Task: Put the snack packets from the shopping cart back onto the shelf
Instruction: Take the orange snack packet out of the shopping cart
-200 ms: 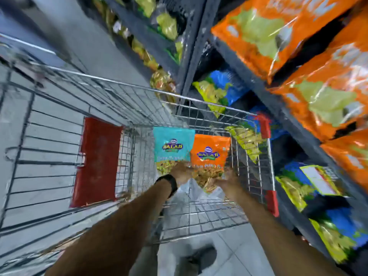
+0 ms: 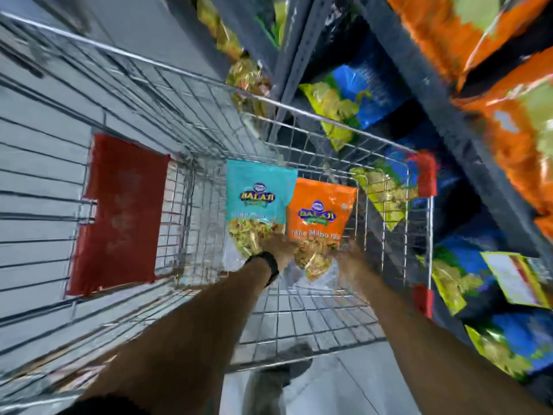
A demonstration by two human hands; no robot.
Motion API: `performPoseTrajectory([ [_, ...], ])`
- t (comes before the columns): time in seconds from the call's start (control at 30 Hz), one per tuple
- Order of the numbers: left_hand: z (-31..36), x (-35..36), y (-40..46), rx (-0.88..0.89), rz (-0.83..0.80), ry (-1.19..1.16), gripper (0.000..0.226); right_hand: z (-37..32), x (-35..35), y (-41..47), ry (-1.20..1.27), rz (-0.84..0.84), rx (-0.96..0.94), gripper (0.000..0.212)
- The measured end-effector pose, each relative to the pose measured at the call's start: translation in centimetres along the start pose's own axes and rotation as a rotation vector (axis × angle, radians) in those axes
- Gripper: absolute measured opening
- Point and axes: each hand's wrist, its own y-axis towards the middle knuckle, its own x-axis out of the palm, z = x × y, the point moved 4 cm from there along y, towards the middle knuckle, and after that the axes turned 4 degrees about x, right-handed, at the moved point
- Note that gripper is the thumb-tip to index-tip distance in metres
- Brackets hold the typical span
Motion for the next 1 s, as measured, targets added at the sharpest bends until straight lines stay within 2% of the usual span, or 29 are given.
performPoseTrajectory([
  [0.07,0.5,0.6,0.4,0.016,0.011,0.079,0.016,-0.1,0.2,0.8,0.010,-0.006,0.029,0.038],
  [0.13,0.2,1.4,1.0,0.003,0.024,0.123,0.031,0.2,0.5,1.7,0.028,-0.006,0.065,0.041],
  [0.2,-0.2,1.8,1.5,0.007,0.013,0.111,0.016,0.5,0.7,2.1,0.046,-0.029,0.089,0.035],
  [0.23,-0.5,1.8,1.8,0.003,0.016,0.084,0.022,0.7,0.7,2.2,0.057,-0.033,0.096,0.025],
  [0.27,-0.8,1.9,2.1,-0.004,0.034,0.054,0.041,0.8,0.4,2.0,0.066,-0.033,0.105,0.014],
  [0.33,-0.5,1.3,1.6,-0.009,0.044,-0.020,0.058,0.8,0.0,1.5,0.089,-0.053,0.123,0.009],
  [0.47,0.6,0.3,-0.8,0.020,-0.023,-0.131,0.063,-0.6,-0.3,-1.8,0.095,-0.090,0.124,0.019],
  [0.53,1.4,-0.5,-2.9,0.081,-0.035,-0.124,0.051,-1.3,-0.8,-4.3,0.096,-0.087,0.101,0.022],
  [0.6,2.5,-1.3,-5.8,0.144,-0.037,-0.142,0.039,-1.8,-1.5,-7.4,0.111,-0.102,0.069,0.014],
  [0.73,4.7,-2.4,-12.7,0.215,-0.042,-0.232,0.041,-2.7,-3.5,-14.9,0.191,-0.122,-0.069,0.022],
  [0.83,6.8,-2.7,-18.6,0.315,-0.032,-0.304,0.051,-3.3,-5.9,-21.1,0.284,-0.111,-0.251,0.011],
  [1.0,12.3,-1.5,-31.4,0.666,-0.006,-0.403,0.057,-3.1,-12.6,-33.5,0.416,-0.057,-0.608,0.012],
])
